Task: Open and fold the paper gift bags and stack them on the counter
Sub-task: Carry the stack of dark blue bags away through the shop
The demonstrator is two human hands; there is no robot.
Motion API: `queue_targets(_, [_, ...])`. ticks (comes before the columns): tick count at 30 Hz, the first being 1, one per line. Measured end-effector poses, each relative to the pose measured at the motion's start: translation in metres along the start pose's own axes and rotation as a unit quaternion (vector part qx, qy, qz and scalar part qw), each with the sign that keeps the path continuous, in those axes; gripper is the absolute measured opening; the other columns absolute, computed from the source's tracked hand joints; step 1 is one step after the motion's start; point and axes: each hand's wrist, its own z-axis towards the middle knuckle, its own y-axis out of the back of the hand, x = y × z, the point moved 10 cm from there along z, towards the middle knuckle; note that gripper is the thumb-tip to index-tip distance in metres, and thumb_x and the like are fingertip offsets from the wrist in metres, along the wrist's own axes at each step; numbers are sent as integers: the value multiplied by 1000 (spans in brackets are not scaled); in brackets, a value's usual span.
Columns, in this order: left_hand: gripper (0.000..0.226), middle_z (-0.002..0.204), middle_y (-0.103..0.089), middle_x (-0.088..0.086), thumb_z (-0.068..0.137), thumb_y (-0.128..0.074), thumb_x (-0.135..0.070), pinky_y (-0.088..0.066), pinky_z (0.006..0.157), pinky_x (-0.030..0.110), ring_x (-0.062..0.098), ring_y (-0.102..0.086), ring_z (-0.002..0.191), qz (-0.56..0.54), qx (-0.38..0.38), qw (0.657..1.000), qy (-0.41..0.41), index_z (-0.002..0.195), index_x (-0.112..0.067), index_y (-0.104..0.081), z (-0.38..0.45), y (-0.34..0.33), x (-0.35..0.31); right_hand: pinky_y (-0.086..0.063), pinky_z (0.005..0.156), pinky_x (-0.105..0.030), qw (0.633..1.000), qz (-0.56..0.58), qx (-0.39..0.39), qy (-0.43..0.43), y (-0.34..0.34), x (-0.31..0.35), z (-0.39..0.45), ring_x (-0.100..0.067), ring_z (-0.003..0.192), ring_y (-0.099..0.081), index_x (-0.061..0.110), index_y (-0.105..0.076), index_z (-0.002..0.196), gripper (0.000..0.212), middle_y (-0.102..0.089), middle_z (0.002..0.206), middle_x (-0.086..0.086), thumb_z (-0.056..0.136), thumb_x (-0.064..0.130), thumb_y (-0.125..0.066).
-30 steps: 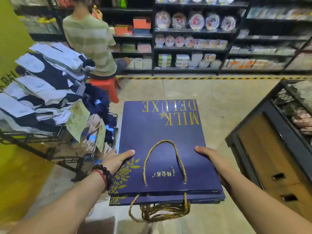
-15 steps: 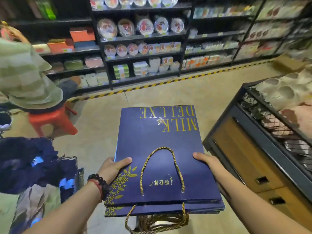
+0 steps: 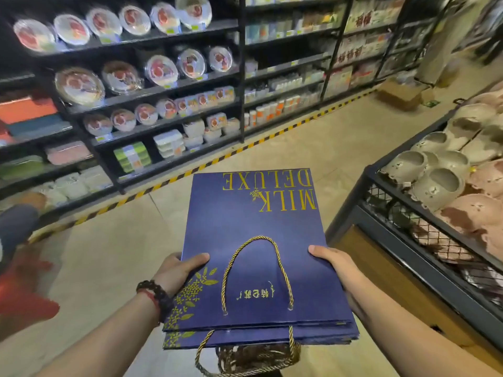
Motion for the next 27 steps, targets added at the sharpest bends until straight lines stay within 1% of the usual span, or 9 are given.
queue_targets(3, [23,83,-75,2,83,-74,-24,-54,62,25,19,-73,74,17,3,1000,-13,99,-8,-69,65,-14,-48,-55,66,-34,1000,8,-9,6,0,43,59,-35,81,-72,-2,-64,112,41,-74,95,-19,82,25,-74])
queue_targets(6, [13,69,-72,-10,84,-73,-22,-48,46,16,8,-69,60,17,0,999,-29,89,-13,-66,124,-26,-103,-54,59,-30,1000,16,-16,13,0,92,114,-31,74,-72,-2,-64,111,41,-74,93,-19,81,24,-74])
queue_targets(10, [23,88,-74,3,82,-74,-26,-50,55,23,17,-71,72,37,7,999,-30,96,-9,-68,197,-40,-164,-53,54,-27,999,19,-24,15,-1,150,180,-28,71,-72,1,-64,112,40,-75,92,-15,83,27,-73])
queue_targets(13, [34,88,-75,6,79,-77,-30,-52,60,26,23,-72,74,40,16,999,-23,103,-7,-67,259,-50,-202,-55,58,-29,999,15,-33,19,-2,193,233,-31,76,-73,0,-64,113,45,-74,95,-17,81,29,-75])
queue_targets(15, [40,89,-75,8,77,-79,-31,-54,66,31,26,-72,76,38,23,999,-13,105,-6,-67,304,-59,-227,-56,64,-33,999,7,-33,18,-3,220,271,-34,82,-72,-2,-64,113,55,-74,96,-18,73,33,-79])
queue_targets(18, [33,85,-75,9,79,-77,-28,-54,66,33,28,-72,74,40,42,998,-15,101,-5,-68,372,-78,-267,-55,57,-30,999,9,-37,21,-4,261,329,-30,76,-73,-4,-64,112,69,-74,93,-18,58,37,-80])
queue_targets(21, [25,80,-75,8,81,-75,-23,-52,61,30,25,-72,68,46,63,997,-23,97,-5,-69,441,-101,-317,-54,53,-28,998,24,-50,32,-4,307,388,-29,72,-73,-4,-64,111,56,-75,89,-17,68,27,-81])
queue_targets(23, [25,81,-75,8,81,-75,-23,-53,64,31,26,-72,70,53,74,996,-21,97,-5,-70,484,-116,-348,-53,50,-26,997,38,-60,35,2,336,425,-26,66,-72,-5,-65,108,43,-75,83,-15,75,21,-78])
queue_targets(27, [34,87,-75,8,77,-79,-30,-55,69,34,27,-72,77,70,97,993,-19,102,-8,-70,562,-146,-410,-56,57,-32,996,61,-64,20,12,386,494,-32,74,-72,-4,-65,112,48,-73,95,-21,75,24,-75])
